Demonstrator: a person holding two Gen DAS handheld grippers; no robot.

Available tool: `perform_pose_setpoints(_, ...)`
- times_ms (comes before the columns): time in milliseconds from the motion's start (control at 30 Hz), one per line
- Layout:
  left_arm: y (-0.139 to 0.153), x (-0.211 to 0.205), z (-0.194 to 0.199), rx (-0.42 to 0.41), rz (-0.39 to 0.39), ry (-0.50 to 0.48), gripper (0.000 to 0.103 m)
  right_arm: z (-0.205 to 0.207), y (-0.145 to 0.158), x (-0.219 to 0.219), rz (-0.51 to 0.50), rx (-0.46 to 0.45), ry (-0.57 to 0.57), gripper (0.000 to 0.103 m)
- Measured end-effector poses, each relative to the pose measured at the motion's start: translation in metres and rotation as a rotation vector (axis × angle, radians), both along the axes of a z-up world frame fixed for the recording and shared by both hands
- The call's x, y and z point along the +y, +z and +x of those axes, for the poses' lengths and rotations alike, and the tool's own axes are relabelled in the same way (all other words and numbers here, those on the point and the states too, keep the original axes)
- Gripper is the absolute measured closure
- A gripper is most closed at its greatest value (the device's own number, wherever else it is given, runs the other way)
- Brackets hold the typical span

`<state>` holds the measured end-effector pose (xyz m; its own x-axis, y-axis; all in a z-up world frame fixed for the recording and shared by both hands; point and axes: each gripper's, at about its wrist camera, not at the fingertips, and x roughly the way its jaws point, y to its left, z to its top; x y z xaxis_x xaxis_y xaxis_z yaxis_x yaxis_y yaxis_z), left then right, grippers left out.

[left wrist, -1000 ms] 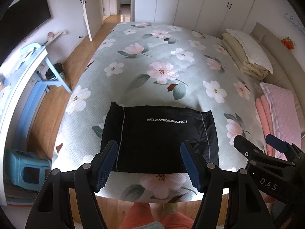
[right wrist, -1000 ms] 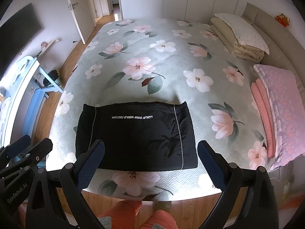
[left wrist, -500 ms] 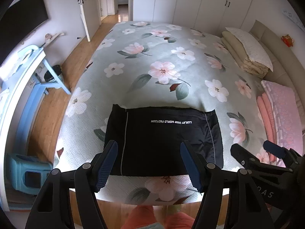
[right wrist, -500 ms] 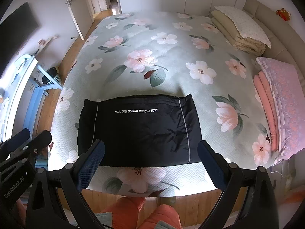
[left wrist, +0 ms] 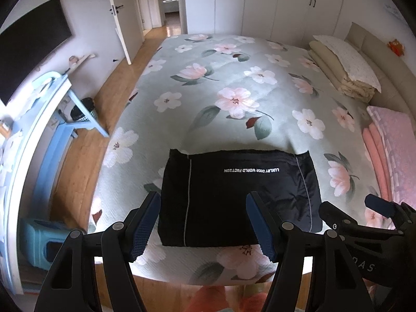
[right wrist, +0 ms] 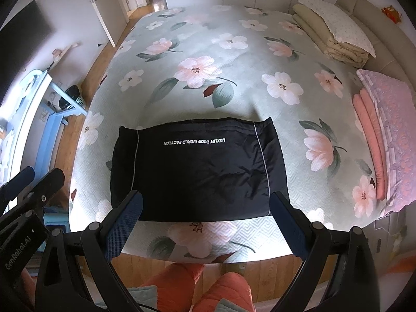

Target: Fold large clothes

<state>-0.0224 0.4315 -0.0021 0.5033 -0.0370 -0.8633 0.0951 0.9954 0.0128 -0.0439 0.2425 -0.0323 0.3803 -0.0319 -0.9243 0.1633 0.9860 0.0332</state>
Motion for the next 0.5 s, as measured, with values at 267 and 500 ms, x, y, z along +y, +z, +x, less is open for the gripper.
perform_pose_setpoints(267, -0.0017, -0.0008, 0.0021, -0.004, 0.01, -0.016, 0.033, -0.0007, -0.0029, 0.0056, -0.001, 0.011, -0.002, 0.005)
perform_pose_setpoints(500, -0.0038, -0.0052, 0.0015, 0.001, 0.019, -0.052, 0.033, -0.0014, -0.0055, 0.0053, -0.003, 0.022, -0.009, 0.005)
